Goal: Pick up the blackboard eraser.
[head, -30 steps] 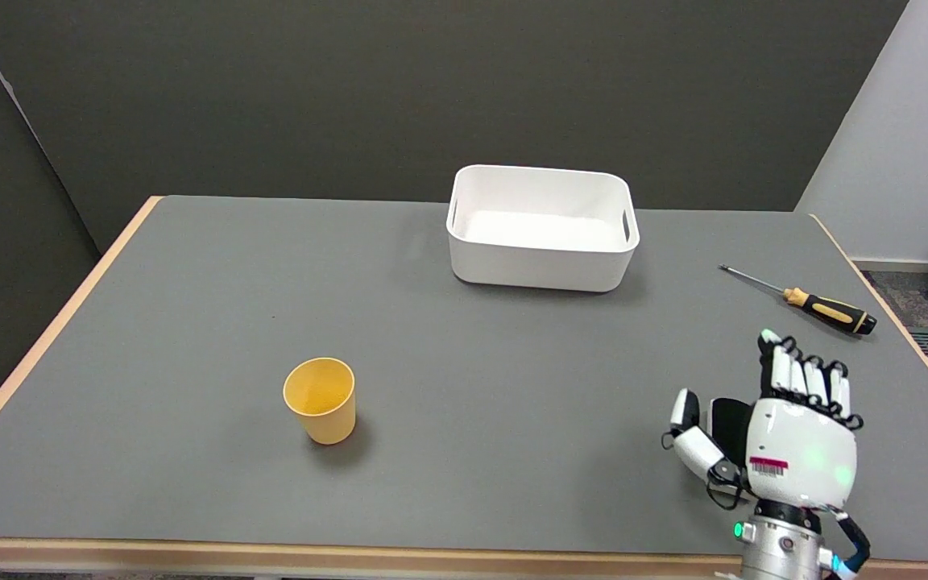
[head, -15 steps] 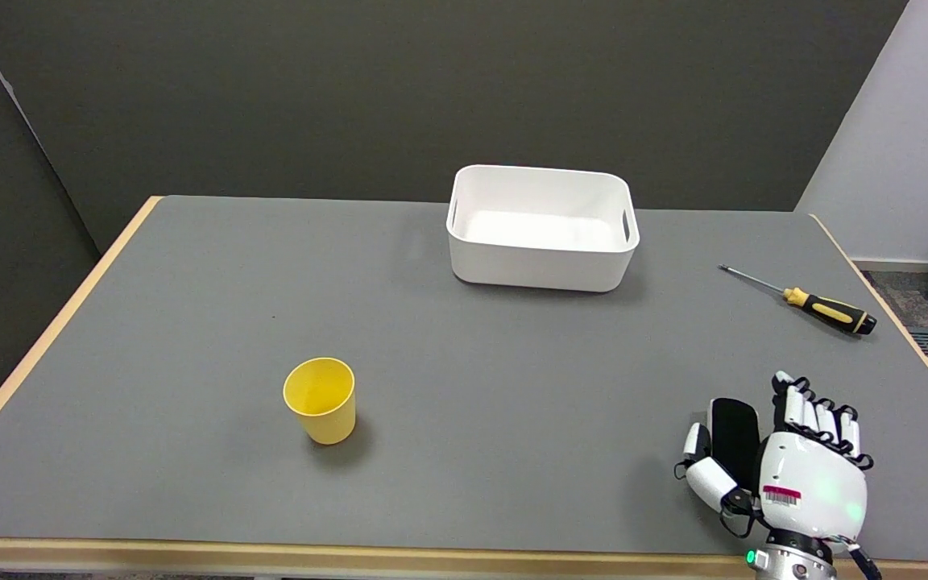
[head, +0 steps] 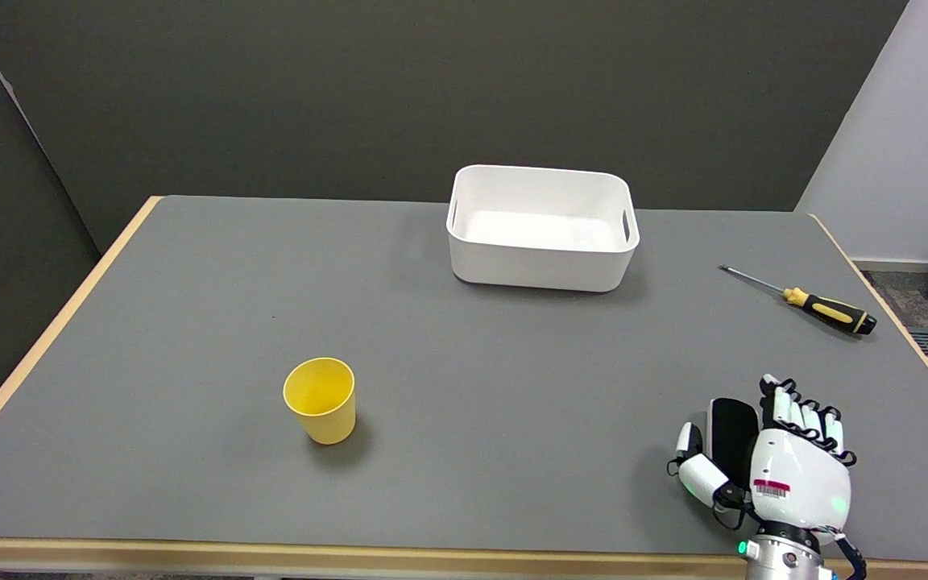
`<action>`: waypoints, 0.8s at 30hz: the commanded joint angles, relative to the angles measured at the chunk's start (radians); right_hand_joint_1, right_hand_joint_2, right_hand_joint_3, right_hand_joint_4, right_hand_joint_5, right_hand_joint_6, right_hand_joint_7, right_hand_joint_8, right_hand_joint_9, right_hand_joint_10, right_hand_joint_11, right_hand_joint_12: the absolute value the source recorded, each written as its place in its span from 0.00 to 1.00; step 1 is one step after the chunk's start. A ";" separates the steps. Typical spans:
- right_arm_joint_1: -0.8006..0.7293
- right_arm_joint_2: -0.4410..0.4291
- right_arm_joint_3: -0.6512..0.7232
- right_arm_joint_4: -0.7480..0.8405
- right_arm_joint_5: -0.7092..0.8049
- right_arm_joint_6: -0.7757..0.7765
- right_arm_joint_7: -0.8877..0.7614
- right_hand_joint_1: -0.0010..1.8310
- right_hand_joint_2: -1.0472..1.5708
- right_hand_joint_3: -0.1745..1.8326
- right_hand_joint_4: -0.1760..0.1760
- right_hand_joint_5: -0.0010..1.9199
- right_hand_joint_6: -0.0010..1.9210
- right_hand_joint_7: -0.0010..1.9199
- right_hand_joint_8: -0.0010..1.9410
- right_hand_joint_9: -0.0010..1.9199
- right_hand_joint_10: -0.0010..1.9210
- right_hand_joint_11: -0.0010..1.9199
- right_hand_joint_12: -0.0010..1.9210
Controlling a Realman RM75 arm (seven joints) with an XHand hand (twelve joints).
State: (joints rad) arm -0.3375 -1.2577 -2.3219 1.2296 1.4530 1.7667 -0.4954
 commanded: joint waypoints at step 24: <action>0.075 0.011 0.002 -0.030 0.135 -0.073 0.085 0.38 0.67 0.53 0.12 0.11 0.24 0.21 0.35 0.23 0.61 0.15 0.81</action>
State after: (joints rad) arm -0.2999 -1.2526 -2.3243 1.2048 1.5684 1.7191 -0.4211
